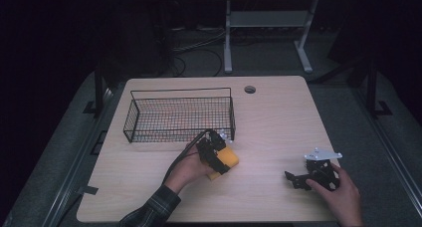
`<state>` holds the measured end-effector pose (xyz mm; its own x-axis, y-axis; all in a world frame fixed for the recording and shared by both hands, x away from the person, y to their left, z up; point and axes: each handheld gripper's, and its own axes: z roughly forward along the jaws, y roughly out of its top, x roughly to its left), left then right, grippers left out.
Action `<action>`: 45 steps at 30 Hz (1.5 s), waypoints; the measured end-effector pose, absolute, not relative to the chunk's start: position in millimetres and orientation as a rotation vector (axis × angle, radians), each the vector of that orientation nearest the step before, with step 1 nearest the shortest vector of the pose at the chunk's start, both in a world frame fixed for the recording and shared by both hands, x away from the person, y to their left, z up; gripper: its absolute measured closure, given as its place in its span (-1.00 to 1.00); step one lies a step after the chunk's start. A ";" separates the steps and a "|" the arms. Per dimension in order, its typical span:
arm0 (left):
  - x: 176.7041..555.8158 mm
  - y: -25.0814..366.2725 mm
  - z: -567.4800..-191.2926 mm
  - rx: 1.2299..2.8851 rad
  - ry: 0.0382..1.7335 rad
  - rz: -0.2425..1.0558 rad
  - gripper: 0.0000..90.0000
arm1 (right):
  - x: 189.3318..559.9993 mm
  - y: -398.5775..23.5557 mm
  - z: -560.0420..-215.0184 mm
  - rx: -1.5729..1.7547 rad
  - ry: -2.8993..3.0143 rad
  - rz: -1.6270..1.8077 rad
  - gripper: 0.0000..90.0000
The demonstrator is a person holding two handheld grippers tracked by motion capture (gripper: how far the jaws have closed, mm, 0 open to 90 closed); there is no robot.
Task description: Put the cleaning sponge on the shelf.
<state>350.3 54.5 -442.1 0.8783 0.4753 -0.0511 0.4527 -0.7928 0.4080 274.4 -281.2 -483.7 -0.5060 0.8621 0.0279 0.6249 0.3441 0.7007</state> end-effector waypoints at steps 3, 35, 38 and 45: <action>350.3 53.5 -443.8 2.659 0.670 0.076 -0.69 | 274.3 -281.2 -483.7 1.315 2.266 0.948 -1.00; 346.4 47.7 -446.5 2.687 0.642 0.093 -0.50 | 274.4 -281.2 -483.7 1.315 2.266 0.948 -0.99; 345.9 47.9 -446.0 2.678 0.647 0.082 -0.50 | 274.4 -281.2 -483.7 1.314 2.266 0.948 -0.99; 345.1 50.4 -441.9 2.658 0.647 0.061 -0.50 | 274.4 -281.3 -483.7 1.313 2.266 0.948 -1.00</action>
